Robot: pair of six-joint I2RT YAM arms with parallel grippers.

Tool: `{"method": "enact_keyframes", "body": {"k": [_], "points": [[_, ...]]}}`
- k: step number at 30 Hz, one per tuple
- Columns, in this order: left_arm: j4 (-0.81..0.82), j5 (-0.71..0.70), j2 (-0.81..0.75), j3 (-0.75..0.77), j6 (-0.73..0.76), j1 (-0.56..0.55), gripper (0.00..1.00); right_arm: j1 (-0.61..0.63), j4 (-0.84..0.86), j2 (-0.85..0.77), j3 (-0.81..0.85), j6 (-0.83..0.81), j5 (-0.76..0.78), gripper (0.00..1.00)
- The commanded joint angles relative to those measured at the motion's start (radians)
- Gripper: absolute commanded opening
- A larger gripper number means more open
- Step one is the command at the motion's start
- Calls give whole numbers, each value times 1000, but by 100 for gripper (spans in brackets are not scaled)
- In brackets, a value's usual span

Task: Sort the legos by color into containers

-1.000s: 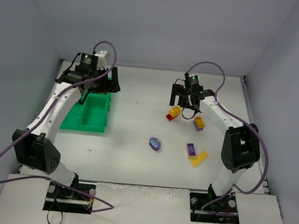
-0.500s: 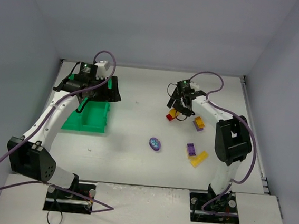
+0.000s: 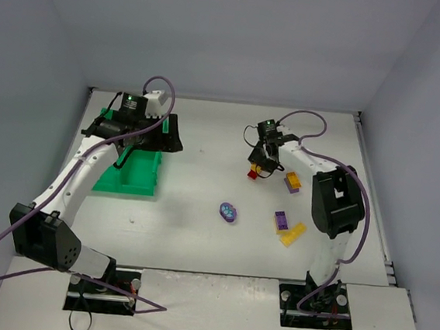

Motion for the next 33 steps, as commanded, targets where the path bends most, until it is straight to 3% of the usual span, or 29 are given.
{"method": "enact_keyframes", "body": {"k": [1,3,4,8,10,14,19,22,26,33], "points": [[46,17,-31,5,-3,-6,79,6,6,-4,41,21,33,28],[48,15,-31,2,-3,-6,79,6,13,-16,44,10,36,13],[47,15,-29,2,-3,-8,79,6,19,-24,44,3,38,0],[62,43,-28,-3,-3,-17,79,9,142,-137,-22,-94,-46,0],[103,119,-26,-15,-9,-20,79,7,301,-202,-119,-132,-109,0],[209,288,-17,-59,-53,-25,79,-8,518,-373,-264,-229,-325,0],[247,360,11,-44,-63,-71,79,-34,683,-478,-375,-335,-597,0],[304,455,11,-38,-72,-92,79,-77,805,-535,-451,-292,-765,0],[365,547,3,-29,-75,-103,79,-149,1112,-568,-536,-140,-1008,0],[439,641,8,-9,-81,-137,79,-158,1289,-581,-542,-43,-1214,0]]}}
